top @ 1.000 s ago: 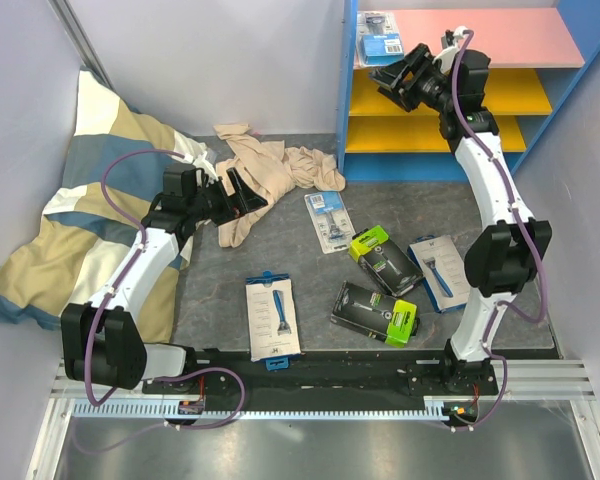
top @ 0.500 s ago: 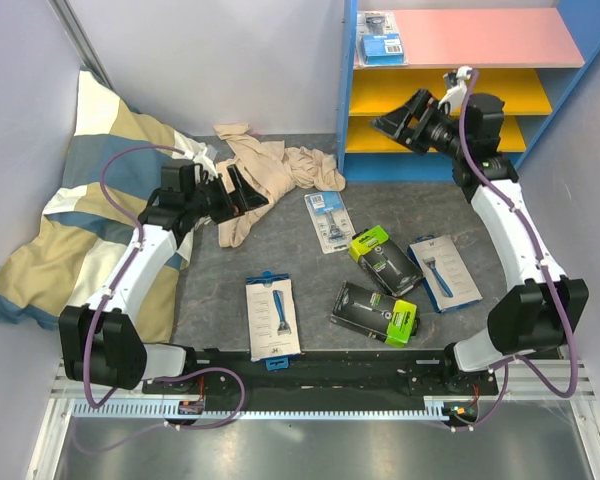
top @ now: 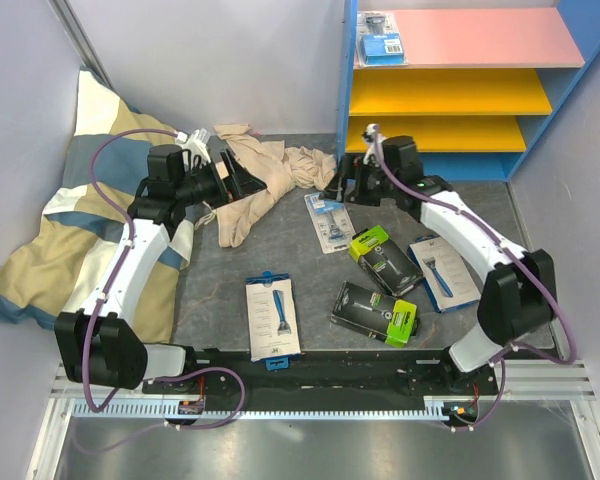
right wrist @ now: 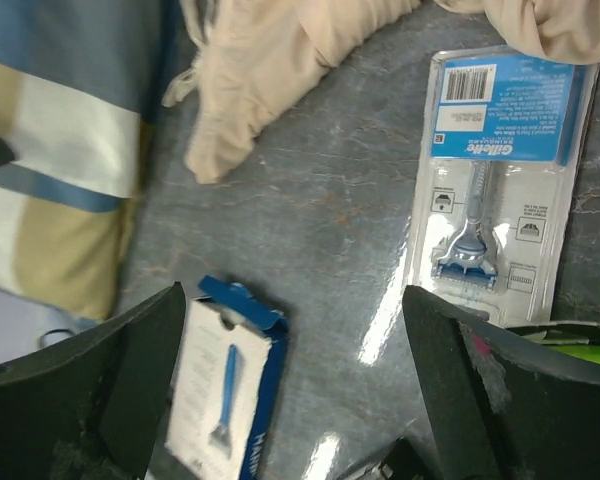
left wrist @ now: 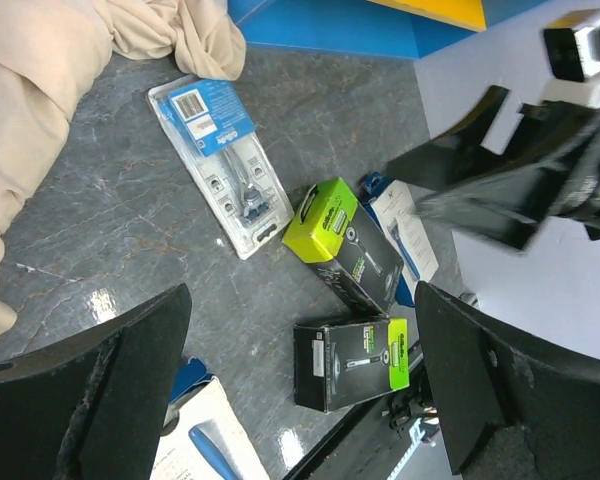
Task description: Place and organize the shaving razors onto the shelf
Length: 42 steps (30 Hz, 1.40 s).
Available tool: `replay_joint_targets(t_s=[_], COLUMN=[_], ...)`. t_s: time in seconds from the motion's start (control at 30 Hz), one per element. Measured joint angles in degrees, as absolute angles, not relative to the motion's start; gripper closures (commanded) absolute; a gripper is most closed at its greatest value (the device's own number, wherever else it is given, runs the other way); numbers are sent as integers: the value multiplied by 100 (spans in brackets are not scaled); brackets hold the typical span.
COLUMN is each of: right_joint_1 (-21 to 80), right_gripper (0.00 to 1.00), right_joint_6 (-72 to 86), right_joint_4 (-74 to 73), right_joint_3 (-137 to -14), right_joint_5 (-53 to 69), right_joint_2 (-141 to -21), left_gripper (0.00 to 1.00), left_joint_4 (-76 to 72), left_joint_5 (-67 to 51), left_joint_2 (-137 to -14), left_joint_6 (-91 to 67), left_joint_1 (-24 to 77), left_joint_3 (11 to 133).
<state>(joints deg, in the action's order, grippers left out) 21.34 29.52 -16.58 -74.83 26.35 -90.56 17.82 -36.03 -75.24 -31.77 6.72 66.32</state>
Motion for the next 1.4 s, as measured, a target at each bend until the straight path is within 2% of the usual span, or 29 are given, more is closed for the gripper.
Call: replay_joint_targets(t_s=[0.23,0.47,0.73,1.1,1.2,1.4], right_joint_1=[2867,3026,3028,3028,3028,3044], right_gripper=[6,18,31,39,45,63], right_joint_6=[2552,2353,2206,2119,2119,2102], right_joint_4=[-2047,-2257,-2231,-2134,-2115,-2016], right_joint_3=[-7782,-8044,-8580,-8654,-8687,-8827], right_joint_5=[958,-145,-513,-655,-663,-893], right_joint_2=[-10114,-10884,-11240,-11762,-11931,-12204], left_gripper=[0,0,0,0,0,0], left_joint_4=[1778,1763,1758,1743,1741,1643], left_joint_5=[-3621,-3625,-3625,-3623,-3623,-3634], left_joint_2=[-7360,-7251,-7251,-7251,-7251,-7251], left_joint_6=[-3170,-3151,-3138,-3129,-3129,-3133], left_joint_1=[672,672,672,672,672,672], left_joint_3=[6576,6399,6353,6198,6130,5966])
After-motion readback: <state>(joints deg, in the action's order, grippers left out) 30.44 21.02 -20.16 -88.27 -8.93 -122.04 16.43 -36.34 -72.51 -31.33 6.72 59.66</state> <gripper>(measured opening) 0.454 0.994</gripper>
